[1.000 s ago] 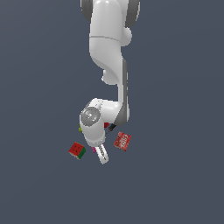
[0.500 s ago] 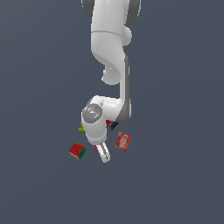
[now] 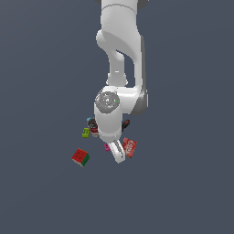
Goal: Pick up a designated object from a clutter of objects.
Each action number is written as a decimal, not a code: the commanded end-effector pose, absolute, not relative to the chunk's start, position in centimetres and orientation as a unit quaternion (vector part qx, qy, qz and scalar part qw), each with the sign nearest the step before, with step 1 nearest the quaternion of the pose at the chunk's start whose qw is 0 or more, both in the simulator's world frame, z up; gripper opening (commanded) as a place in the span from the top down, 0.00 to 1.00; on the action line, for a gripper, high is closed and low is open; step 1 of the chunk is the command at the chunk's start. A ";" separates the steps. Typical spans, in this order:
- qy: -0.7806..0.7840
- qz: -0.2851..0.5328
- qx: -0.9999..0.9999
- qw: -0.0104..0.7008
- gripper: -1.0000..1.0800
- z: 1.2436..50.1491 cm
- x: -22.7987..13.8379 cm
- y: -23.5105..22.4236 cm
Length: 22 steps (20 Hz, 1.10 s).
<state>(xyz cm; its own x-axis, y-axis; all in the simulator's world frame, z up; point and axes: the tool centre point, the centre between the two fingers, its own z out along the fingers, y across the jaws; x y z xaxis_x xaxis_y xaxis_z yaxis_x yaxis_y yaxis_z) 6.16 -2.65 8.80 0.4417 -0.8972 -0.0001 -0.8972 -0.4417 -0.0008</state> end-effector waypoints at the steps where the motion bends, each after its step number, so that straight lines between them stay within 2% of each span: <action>1: 0.528 0.000 -0.849 0.000 1.00 11.1 5.8 -1.1; 22: 0.529 -0.001 -0.849 -0.001 1.00 33.4 3.1 12.6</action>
<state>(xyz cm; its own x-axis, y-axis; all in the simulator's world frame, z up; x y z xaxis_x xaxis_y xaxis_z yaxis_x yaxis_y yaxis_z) 3.29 11.71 31.86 0.4419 -0.8970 0.0027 -0.8970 -0.4419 -0.0004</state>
